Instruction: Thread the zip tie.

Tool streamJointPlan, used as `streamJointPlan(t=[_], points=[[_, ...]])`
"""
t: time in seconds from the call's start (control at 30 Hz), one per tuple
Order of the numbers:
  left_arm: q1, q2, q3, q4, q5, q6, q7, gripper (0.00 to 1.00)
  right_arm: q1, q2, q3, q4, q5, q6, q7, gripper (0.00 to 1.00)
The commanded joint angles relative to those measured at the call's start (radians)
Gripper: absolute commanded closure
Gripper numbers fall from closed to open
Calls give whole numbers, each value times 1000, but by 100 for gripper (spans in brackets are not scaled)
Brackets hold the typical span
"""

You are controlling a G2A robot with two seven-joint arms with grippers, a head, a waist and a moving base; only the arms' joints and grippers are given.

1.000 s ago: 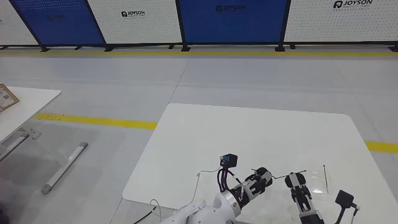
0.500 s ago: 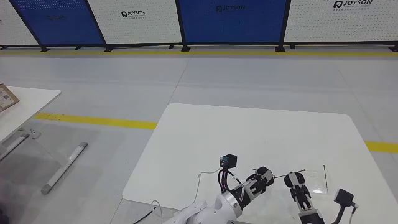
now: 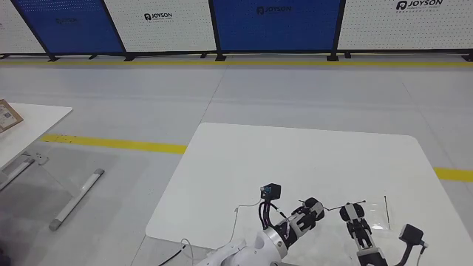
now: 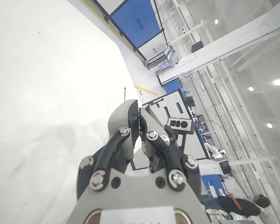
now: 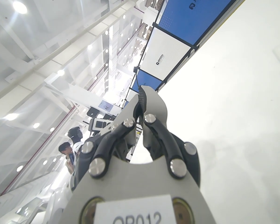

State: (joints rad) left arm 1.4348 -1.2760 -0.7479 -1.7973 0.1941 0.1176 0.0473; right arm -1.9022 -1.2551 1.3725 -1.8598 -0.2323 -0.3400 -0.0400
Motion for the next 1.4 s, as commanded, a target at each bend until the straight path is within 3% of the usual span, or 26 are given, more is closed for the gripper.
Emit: streamJointPlan(t=[0.0, 0.4, 1.37], points=[[0, 0, 0, 0, 0, 0, 0, 100, 0, 0, 0, 0, 0, 0, 0, 100], [1, -7, 4, 10, -19, -46, 0, 100, 18, -3, -26, 11, 43, 0, 29, 100], [11, -8, -22, -3, 5, -33, -48, 100, 3, 0, -4, -6, 7, 0, -15, 100]])
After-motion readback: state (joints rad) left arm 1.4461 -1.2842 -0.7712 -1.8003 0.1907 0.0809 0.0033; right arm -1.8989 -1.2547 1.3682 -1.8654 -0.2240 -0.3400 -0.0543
